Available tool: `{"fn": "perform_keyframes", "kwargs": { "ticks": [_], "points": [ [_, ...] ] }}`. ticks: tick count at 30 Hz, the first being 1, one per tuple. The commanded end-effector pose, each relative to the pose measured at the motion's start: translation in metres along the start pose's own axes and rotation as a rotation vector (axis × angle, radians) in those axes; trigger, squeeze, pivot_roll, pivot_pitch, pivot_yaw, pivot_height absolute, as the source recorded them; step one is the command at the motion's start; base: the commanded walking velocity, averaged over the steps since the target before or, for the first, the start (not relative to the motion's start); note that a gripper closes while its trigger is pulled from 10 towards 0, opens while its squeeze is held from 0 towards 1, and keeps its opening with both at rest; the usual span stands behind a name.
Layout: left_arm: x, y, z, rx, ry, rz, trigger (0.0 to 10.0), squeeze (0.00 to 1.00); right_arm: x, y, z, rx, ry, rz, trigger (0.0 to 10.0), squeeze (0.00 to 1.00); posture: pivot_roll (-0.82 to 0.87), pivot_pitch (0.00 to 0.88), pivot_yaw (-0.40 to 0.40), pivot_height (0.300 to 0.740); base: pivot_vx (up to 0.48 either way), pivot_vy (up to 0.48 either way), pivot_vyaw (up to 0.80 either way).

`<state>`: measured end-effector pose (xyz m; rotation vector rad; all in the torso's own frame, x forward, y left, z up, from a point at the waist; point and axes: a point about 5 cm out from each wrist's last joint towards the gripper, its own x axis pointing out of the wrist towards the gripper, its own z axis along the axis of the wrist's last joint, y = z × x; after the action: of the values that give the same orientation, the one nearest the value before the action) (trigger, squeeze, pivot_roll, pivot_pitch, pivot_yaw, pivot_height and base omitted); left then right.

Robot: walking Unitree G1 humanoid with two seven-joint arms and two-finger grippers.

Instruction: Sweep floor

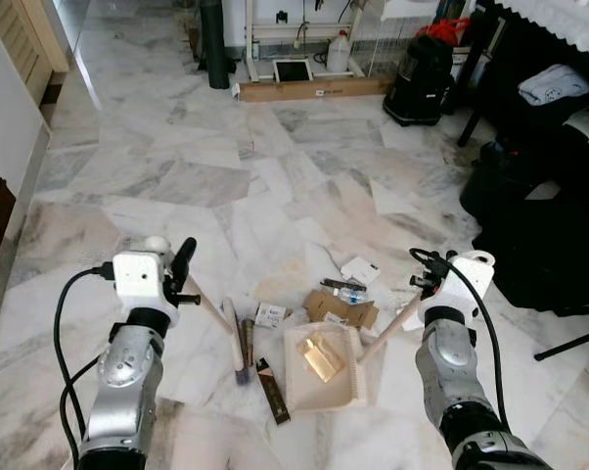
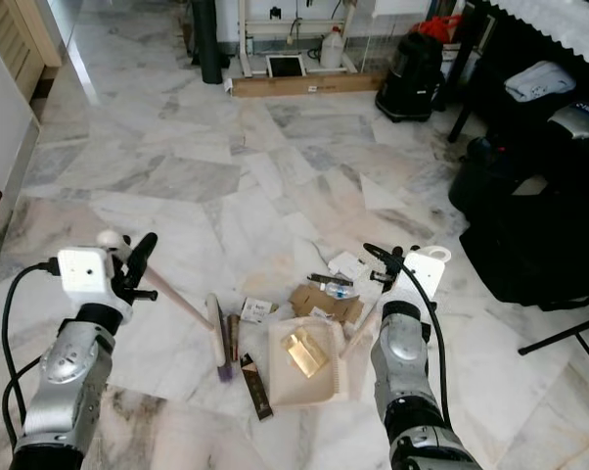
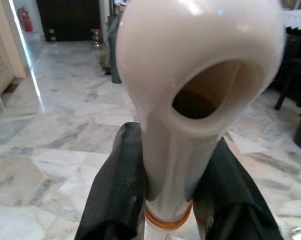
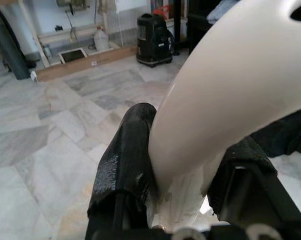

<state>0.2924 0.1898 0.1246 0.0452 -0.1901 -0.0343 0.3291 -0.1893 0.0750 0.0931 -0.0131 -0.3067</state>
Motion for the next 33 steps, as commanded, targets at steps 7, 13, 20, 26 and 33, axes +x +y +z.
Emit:
{"fn": "perform_keyframes", "kwargs": {
  "ticks": [7, 13, 20, 26, 33],
  "points": [
    [-0.001, 0.010, 0.000, 0.032, -0.027, 0.035, 10.0, 0.00, 0.008, 0.000, 0.029, -0.039, -0.148, 0.024, 10.0, 0.00, 0.02, 0.034, -0.079, 0.740, 0.000, 0.000, 0.00],
    [-0.001, 0.011, -0.003, 0.055, -0.020, 0.028, 10.0, 0.00, 0.008, 0.001, 0.036, -0.034, -0.173, 0.020, 10.0, 0.00, 0.02, 0.015, -0.067, 0.740, 0.000, 0.000, 0.00],
    [-0.004, 0.010, -0.008, 0.063, -0.015, 0.024, 10.0, 0.00, 0.005, 0.000, 0.039, -0.040, -0.193, 0.024, 10.0, 0.00, 0.02, 0.000, -0.064, 0.740, 0.000, 0.000, 0.00],
    [-0.003, 0.009, -0.008, 0.066, -0.021, 0.028, 10.0, 0.00, 0.003, 0.002, 0.038, -0.037, -0.189, 0.025, 10.0, 0.00, 0.03, 0.000, -0.064, 0.740, 0.000, 0.000, 0.00],
    [-0.001, 0.007, -0.007, 0.071, -0.031, 0.026, 10.0, 0.00, 0.004, 0.005, 0.048, 0.004, -0.213, 0.027, 10.0, 0.00, 0.03, 0.000, -0.062, 0.740, 0.000, 0.000, 0.00]
  ]
}}
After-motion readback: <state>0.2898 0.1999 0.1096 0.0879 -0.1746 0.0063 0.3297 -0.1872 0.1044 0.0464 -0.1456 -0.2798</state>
